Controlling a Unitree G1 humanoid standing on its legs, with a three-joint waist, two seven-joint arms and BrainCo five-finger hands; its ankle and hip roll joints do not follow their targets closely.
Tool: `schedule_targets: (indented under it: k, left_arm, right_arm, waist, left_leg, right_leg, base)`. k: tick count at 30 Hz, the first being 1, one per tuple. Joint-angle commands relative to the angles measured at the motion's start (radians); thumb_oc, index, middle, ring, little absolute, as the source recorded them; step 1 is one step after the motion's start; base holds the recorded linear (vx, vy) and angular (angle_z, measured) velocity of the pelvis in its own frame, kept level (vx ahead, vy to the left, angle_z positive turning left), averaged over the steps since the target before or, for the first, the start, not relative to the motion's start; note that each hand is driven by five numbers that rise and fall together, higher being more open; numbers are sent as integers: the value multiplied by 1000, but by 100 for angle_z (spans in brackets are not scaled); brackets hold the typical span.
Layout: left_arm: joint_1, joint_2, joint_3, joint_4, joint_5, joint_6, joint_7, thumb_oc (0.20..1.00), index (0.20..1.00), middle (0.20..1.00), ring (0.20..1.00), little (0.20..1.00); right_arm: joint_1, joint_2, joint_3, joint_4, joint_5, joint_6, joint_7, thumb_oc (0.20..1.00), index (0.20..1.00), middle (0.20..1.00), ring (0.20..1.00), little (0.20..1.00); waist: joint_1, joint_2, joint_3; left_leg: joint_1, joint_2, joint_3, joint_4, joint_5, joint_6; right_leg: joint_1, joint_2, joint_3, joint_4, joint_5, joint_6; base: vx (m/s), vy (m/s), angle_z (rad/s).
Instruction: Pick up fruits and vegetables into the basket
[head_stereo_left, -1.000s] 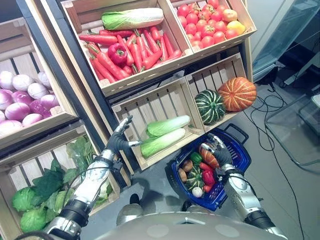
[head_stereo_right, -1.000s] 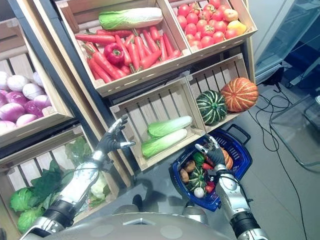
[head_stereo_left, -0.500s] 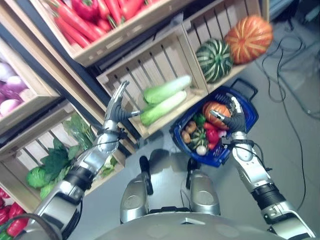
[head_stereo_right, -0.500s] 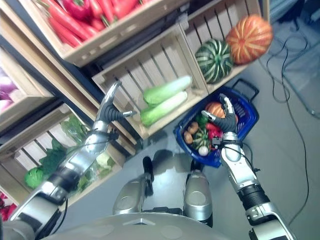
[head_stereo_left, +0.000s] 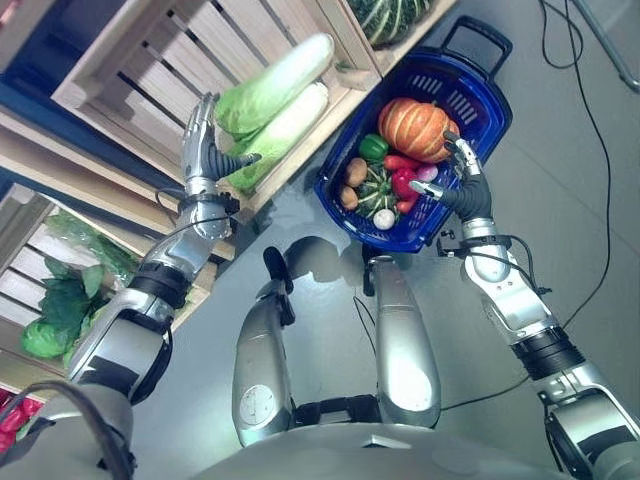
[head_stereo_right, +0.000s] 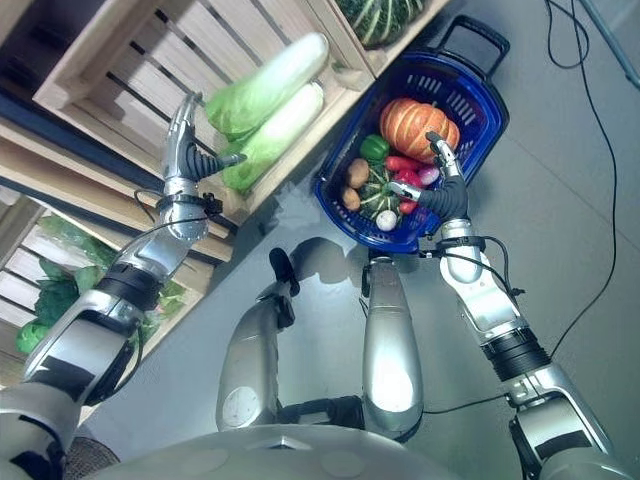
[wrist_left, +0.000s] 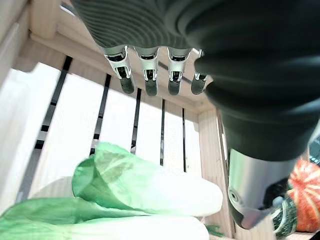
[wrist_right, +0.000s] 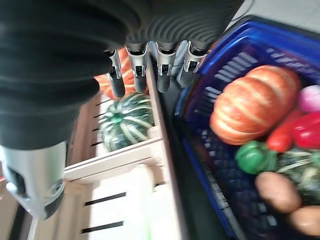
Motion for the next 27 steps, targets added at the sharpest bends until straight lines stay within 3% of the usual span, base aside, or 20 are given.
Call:
schedule_targets:
  k: [1,11,12,16,21,27]
  left_arm:
    - [-40,56,95,16,-9,27,101,1000,1000,1000,1000,1000]
    - [-146,115,155,90,-42,62,214,1000,1000,1000,1000,1000]
    - [-154,117,157,95,-39,72,215,1000,1000,1000,1000,1000]
    - [-195,138,160,125,-45,109,240,1000,1000,1000,1000,1000]
    - [-258,163,144,175,-67,167,234,1000,1000,1000,1000,1000]
    - [-311,170,136,238,-150,178,173,1000,1000,1000,1000,1000]
  right_arm:
    - [-2,-12,-15,-86,-27,5,6,1000,1000,1000,1000,1000]
    - [63,-46,-35,-105,14,17,24,1000,1000,1000,1000,1000]
    - [72,-45,-34,-102,16,14,25,1000,1000,1000,1000,1000]
    - [86,-48,-38,-96,32,5,28,1000,1000,1000,1000,1000]
    - [96,-55,-42,-95,28,6,25,1000,1000,1000,1000,1000]
    - [89,-45,-40,-80,39,4,19,1000,1000,1000,1000,1000]
  waist:
    - [-33,-19,-27]
    - [-75,-25,-27]
    - [-79,-27,-27]
    - [-94,-28,-27]
    - [-110,-27,-27]
    - [-121,-30,-27]
  left_leg:
    - [-37,1,50,110,-108,23]
    - [-139,9,71,152,-116,21]
    - [-130,8,63,167,-148,12]
    - [-158,10,73,186,-157,13]
    - [-188,12,79,205,-165,13]
    - [-222,18,87,221,-171,17]
  right_leg:
    - [-15,33,-15,-17,7,24]
    - [-123,45,17,4,12,14]
    - [-112,43,22,16,-18,22]
    - [-139,42,31,18,-17,22]
    - [-171,42,44,19,-11,24]
    - [-203,45,54,12,1,29]
  base:
    - [22,34,-14]
    - [46,43,-9]
    - [119,61,-7]
    - [46,53,-13]
    - [16,38,-2]
    - [0,1,-1]
